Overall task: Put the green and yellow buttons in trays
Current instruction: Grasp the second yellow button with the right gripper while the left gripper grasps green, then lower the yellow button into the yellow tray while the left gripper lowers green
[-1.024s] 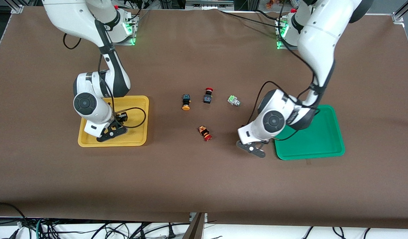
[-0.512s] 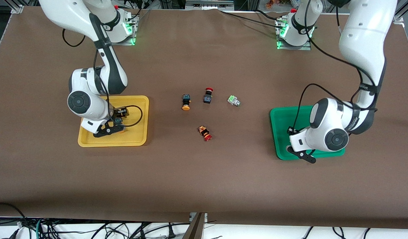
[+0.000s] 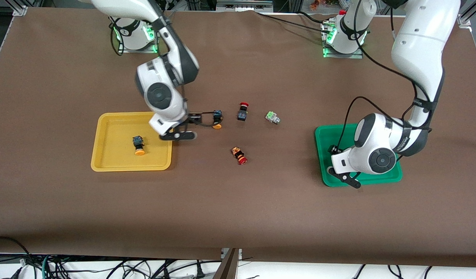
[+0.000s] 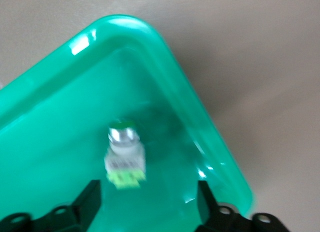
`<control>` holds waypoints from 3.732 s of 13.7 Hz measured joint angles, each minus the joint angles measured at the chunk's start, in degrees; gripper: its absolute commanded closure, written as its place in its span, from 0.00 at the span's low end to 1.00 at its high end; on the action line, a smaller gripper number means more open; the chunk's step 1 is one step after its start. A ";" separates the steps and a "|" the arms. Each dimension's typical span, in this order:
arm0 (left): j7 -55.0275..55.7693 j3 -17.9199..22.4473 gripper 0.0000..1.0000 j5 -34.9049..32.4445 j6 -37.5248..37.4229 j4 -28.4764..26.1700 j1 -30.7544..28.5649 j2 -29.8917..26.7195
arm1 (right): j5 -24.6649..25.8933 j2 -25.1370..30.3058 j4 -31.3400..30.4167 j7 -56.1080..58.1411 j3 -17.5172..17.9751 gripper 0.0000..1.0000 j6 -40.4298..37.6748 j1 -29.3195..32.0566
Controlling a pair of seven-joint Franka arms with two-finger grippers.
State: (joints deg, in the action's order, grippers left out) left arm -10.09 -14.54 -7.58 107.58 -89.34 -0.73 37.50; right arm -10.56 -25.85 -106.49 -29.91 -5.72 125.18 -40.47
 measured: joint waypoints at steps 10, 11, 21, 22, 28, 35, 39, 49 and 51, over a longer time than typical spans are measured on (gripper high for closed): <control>62.45 -13.31 0.00 6.02 6.84 -13.46 2.36 -3.74 | -2.48 -9.05 0.09 -9.08 1.00 0.24 12.54 -6.50; 66.96 -14.12 0.00 6.21 11.96 -16.19 2.60 -3.41 | -2.48 -9.49 0.08 -9.32 1.00 0.40 12.98 -6.71; 80.50 -15.47 0.98 6.28 31.52 -26.26 6.44 -1.74 | -2.48 -4.28 2.18 1.22 -7.28 0.77 -0.11 -6.70; 80.50 -15.45 1.00 6.28 31.69 -26.24 6.38 -1.67 | -2.47 -3.24 2.45 5.62 -9.94 0.77 -2.72 -6.63; 76.98 -15.01 1.00 6.24 13.88 -18.36 4.89 -4.54 | -8.08 -4.34 0.15 32.92 -19.28 0.67 -5.13 0.11; 47.81 -11.56 0.98 -14.11 -4.39 -7.28 -4.86 -5.25 | -17.75 -7.55 0.73 38.94 -19.11 0.01 -5.63 3.47; 27.30 -11.18 0.72 -19.64 -0.16 -7.83 -14.11 -0.76 | -15.82 -2.05 2.79 34.12 -19.14 0.01 -9.92 2.98; 20.23 -18.42 0.00 -18.20 -2.39 -3.96 -19.19 -6.67 | 5.49 22.24 3.37 26.94 -19.59 0.01 -25.33 2.81; 20.21 -20.07 0.00 -15.52 -8.37 0.02 -19.12 -12.02 | 7.68 23.66 3.98 27.12 -19.39 0.01 -25.50 3.73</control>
State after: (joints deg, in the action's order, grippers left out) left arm 10.12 -34.61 -23.11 99.21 -89.31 -19.86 25.48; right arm -2.88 -2.19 -102.51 -2.79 -25.11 99.68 -36.74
